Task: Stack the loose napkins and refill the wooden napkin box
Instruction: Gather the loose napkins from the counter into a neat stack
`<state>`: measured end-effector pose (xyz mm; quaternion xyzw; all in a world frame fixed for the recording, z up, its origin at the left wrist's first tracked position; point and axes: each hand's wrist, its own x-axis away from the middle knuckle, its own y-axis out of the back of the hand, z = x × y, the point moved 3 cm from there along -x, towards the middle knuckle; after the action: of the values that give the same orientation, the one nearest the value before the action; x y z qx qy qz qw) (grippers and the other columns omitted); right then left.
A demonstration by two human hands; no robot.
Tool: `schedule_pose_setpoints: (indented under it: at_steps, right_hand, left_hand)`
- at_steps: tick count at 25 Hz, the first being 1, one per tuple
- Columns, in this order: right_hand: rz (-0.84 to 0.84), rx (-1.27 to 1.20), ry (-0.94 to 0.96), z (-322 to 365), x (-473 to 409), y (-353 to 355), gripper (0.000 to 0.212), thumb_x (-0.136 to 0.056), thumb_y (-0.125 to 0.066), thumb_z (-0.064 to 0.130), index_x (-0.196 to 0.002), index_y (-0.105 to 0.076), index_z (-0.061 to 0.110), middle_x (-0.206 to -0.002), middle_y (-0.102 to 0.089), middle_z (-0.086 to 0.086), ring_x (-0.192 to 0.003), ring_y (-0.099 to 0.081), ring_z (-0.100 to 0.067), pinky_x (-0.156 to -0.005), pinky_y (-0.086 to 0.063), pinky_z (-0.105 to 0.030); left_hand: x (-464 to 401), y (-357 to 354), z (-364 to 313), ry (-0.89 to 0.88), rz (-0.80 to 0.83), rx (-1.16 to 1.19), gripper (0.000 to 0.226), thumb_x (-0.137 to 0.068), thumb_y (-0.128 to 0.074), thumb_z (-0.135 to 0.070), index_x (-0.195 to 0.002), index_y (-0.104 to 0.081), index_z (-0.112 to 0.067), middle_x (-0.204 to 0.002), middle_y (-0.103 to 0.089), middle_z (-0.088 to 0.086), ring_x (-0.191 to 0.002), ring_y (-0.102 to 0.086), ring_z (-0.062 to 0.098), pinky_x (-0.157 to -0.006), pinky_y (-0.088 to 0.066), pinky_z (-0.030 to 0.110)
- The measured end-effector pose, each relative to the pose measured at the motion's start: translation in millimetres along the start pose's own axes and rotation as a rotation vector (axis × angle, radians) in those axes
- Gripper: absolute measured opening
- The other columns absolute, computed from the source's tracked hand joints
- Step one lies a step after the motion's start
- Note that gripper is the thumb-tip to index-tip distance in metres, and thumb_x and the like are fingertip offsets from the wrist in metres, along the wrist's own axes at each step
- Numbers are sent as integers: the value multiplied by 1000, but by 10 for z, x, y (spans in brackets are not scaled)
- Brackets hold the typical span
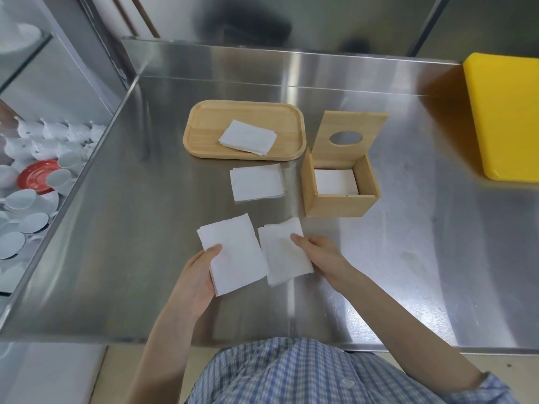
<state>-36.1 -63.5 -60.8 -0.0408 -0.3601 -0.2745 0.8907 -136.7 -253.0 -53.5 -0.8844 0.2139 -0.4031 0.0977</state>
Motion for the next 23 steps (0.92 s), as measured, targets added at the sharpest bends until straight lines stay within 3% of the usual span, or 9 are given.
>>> schedule_pose_setpoints:
  at_steps: [3, 10, 15, 17, 19, 21, 23]
  right_hand:
    - [-51, 127, 77, 66, 28, -6, 23, -89, -59, 22, -101, -66, 3, -96, -65, -9, -89, -59, -21, -78, -45, -29]
    - [-24, 86, 129, 243, 205, 39, 8, -89, -60, 17, -91, -64, 11, -92, -64, -5, -80, -59, -16, -66, -45, -19]
    - [73, 70, 219, 560, 473, 73, 7, -89, -59, 16, -93, -65, 14, -97, -67, -3, -83, -63, -14, -75, -50, -19]
    - [206, 21, 253, 691, 583, 28, 19, -89, -59, 14, -105, -65, 6, -105, -69, -6, -90, -64, -16, -88, -51, -27]
    - [370, -59, 259, 786, 675, -60, 22, -90, -56, 12, -109, -64, 6, -103, -69, -4, -92, -64, -15, -88, -52, -26]
    - [482, -89, 237, 816, 712, -170, 17, -90, -55, 12, -104, -65, 14, -97, -69, 2, -88, -64, -12, -82, -54, -20]
    - [451, -13, 208, 738, 630, -262, 16, -90, -57, 13, -104, -65, 14, -98, -68, 1, -89, -63, -13, -85, -52, -25]
  left_hand:
    - [10, -12, 9, 5, -2, 3, 28, -94, -45, -18, -117, -56, -6, -104, -67, 8, -92, -63, 23, -78, -51, 37]
    - [-5, 2, 58, 20, 9, -10, 25, -95, -45, -19, -113, -58, -7, -103, -68, 6, -90, -65, 20, -73, -52, 36]
    - [-8, -73, 91, 46, 66, 5, 21, -95, -44, -19, -99, -63, -12, -83, -77, -2, -75, -73, 13, -73, -53, 36]
    - [-20, -129, 98, 72, 87, 38, 25, -95, -44, -19, -110, -62, -10, -101, -74, 4, -91, -70, 19, -87, -51, 42]
    - [48, -282, 75, 86, 133, 74, 38, -96, -41, -19, -130, -50, -6, -124, -62, 6, -110, -61, 24, -94, -48, 44]
    - [89, -396, 66, 72, 88, 28, 40, -98, -32, -10, -136, -38, 3, -124, -51, 4, -113, -52, 22, -84, -49, 38]
    - [150, -409, 57, 51, 62, -7, 40, -98, -29, -5, -136, -37, 6, -130, -49, 14, -98, -54, 28, -71, -47, 33]
